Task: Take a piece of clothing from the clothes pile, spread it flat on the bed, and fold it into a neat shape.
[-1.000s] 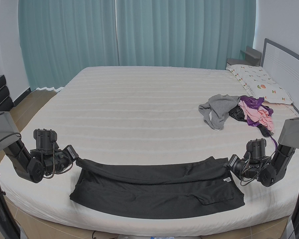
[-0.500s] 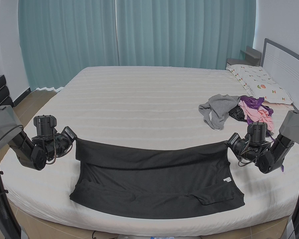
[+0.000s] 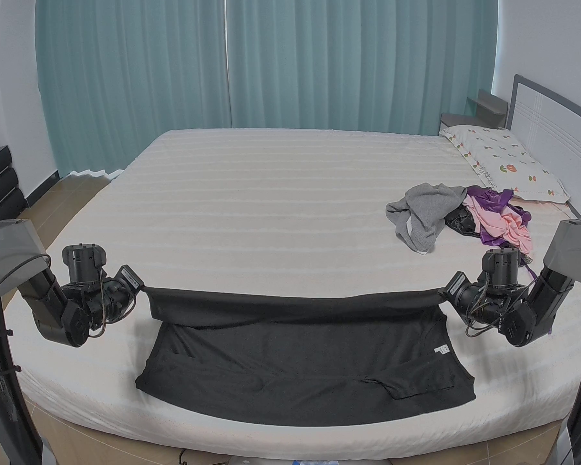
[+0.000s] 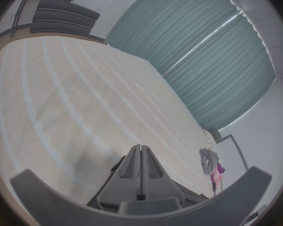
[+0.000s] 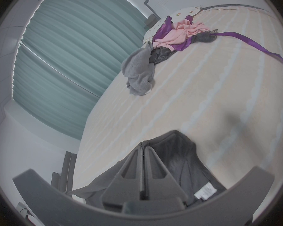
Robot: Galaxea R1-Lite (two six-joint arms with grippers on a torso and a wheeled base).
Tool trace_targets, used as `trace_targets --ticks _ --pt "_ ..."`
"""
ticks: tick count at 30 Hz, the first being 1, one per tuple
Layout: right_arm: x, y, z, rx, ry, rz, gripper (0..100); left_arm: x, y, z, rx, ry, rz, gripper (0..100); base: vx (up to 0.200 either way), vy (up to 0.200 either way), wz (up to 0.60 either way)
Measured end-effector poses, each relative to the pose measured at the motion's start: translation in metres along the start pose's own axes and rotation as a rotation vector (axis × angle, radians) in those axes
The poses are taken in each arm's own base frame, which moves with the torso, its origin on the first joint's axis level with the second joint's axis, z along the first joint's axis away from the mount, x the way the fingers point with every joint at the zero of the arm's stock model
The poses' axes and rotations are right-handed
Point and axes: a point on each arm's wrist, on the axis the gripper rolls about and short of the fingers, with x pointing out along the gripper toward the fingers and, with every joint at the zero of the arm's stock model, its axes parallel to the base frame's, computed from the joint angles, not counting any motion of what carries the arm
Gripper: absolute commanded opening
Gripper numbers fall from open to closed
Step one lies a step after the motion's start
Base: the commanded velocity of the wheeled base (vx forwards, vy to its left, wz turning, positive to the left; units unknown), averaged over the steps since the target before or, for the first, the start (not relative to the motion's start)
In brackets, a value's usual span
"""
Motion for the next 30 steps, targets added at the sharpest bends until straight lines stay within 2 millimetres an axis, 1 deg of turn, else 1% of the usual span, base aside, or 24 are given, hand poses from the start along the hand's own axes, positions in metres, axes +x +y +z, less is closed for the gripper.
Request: trace_targets --ticks 4,13,21,26,27,28,30 --pt "-0.009 -0.009 -0.008 -0.024 0.037 -0.034 0 -0.005 0.013 -0.008 0.043 0.037 0.042 0 0.0 0.0 0.0" --pt "-0.026 -0.028 -0.027 -0.085 0.117 -0.078 0 -0.018 0.032 -0.024 0.115 0.107 0.113 0 0.0 0.0 0.0" --pt "-0.028 -0.046 -0.042 -0.143 0.178 -0.121 0 -0.025 0.043 -0.036 0.159 0.165 0.154 0 0.0 0.0 0.0" --pt "-0.028 -0.052 -0.048 -0.144 0.203 -0.141 0 -0.026 0.049 -0.042 0.179 0.195 0.174 0 0.0 0.0 0.0" --pt "-0.028 -0.053 -0.049 -0.145 0.208 -0.145 0 -0.026 0.05 -0.043 0.179 0.199 0.178 100 0.0 0.0 0.0" --pt "-0.028 -0.054 -0.05 -0.146 0.212 -0.147 100 -0.027 0.05 -0.044 0.179 0.203 0.181 100 0.0 0.0 0.0" --pt "-0.029 -0.055 -0.051 -0.158 0.221 -0.153 100 -0.027 0.051 -0.045 0.178 0.207 0.184 100 0.0 0.0 0.0"
